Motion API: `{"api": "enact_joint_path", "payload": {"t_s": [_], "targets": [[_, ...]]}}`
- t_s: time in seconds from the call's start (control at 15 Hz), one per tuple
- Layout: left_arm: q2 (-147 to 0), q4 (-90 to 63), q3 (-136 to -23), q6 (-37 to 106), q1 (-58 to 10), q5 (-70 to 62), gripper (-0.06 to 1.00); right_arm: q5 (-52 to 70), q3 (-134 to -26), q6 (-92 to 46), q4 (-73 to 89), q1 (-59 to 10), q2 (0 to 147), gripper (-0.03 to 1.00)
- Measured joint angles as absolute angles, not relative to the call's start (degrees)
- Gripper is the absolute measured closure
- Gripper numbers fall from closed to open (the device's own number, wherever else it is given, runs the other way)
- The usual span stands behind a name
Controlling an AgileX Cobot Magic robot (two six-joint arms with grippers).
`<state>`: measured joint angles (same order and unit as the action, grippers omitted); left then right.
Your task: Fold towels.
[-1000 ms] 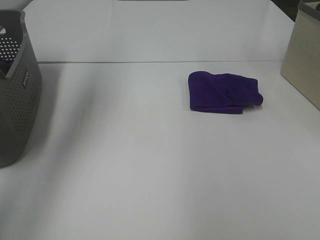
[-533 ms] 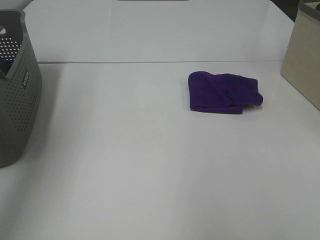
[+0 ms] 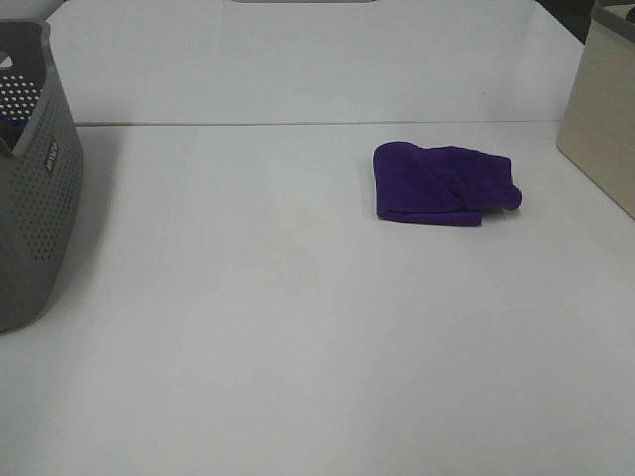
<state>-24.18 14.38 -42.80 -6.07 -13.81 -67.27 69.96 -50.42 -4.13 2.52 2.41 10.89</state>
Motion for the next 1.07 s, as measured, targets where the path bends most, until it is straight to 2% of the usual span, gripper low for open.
{"api": "enact_joint_path", "payload": {"t_s": [0.13, 0.33, 0.73, 1.0, 1.07], "targets": [[-9.57, 11.17, -36.61, -6.02, -13.81, -67.27, 0.12, 70.02, -45.21, -4.13, 2.52, 2.41, 4.07, 0.00], [0.06, 6.13, -34.43, -5.90, -13.81, -67.49, 0.12, 70.19, -41.08, -4.13, 2.69, 2.41, -0.29, 0.00], [0.29, -0.29, -29.05, 0.00, -13.81, -60.62, 0.13, 64.69, -30.65, -4.13, 5.73, 2.41, -0.29, 0.00], [0.29, -1.49, -28.82, 1.49, -13.58, -60.22, 0.13, 61.36, -28.82, -4.13, 6.13, 2.41, -0.29, 0.00], [0.29, -1.60, -28.82, 1.49, -11.69, -60.22, 0.13, 61.36, -28.82, -4.13, 6.13, 2.41, -0.29, 0.00]]}}
